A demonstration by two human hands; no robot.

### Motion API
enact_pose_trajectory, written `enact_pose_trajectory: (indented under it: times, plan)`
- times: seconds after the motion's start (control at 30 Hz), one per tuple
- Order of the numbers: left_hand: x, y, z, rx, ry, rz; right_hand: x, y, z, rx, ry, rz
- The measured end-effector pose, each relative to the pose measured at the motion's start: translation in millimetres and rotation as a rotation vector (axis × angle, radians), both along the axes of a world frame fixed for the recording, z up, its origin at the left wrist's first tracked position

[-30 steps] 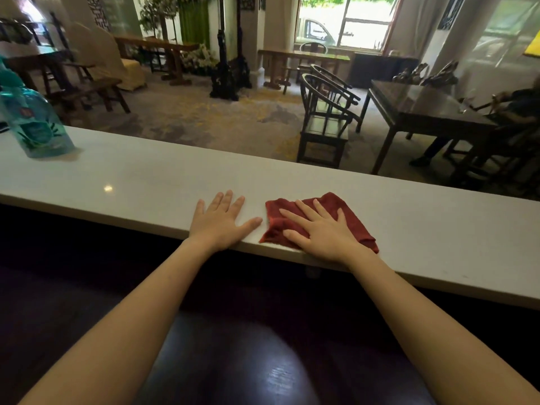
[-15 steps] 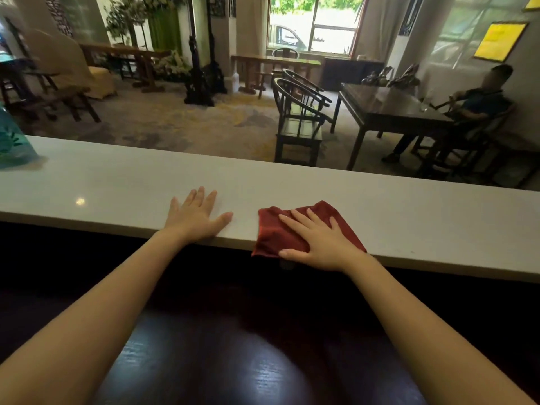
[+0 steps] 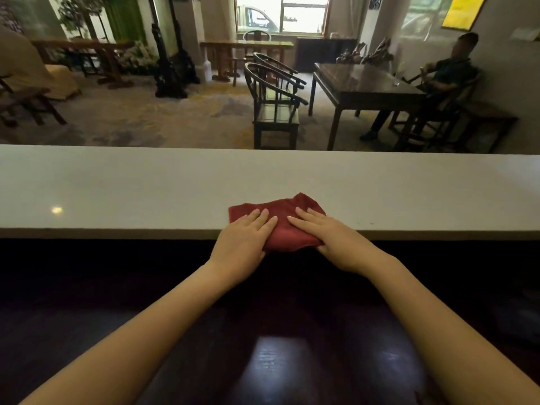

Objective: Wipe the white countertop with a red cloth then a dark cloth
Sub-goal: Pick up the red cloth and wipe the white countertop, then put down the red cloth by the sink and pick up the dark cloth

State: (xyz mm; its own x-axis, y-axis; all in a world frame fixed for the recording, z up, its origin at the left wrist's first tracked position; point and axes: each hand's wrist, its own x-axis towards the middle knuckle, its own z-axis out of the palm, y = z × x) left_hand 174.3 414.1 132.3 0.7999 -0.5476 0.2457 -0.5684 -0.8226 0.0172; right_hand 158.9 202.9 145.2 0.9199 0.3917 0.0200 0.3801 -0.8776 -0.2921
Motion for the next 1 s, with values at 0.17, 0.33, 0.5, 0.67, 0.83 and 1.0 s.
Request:
enact_pose_trajectory:
  times: [0.17, 0.33, 0.5, 0.67, 0.83, 1.0]
  plan:
    - [-24, -48, 20, -0.035, 0.016, -0.014, -34, -46, 13, 0.205, -0.031, -0.124]
    - [-33, -122, 39, 0.006, -0.001, -0.097, -68, -111, 21, 0.233, -0.130, -0.266]
    - [-53, -203, 46, -0.012, 0.037, -0.234, -111, -182, 32, 0.202, -0.174, -0.405]
    - [-78, -284, 48, -0.006, 0.061, -0.357, -162, -253, 33, 0.142, -0.145, -0.574]
    - [-107, -365, 32, 0.010, 0.103, -0.514, -216, -323, 20, 0.106, -0.050, -0.731]
    - [-141, -444, -8, 0.073, 0.190, -0.616, -267, -386, -18, 0.136, 0.096, -0.837]
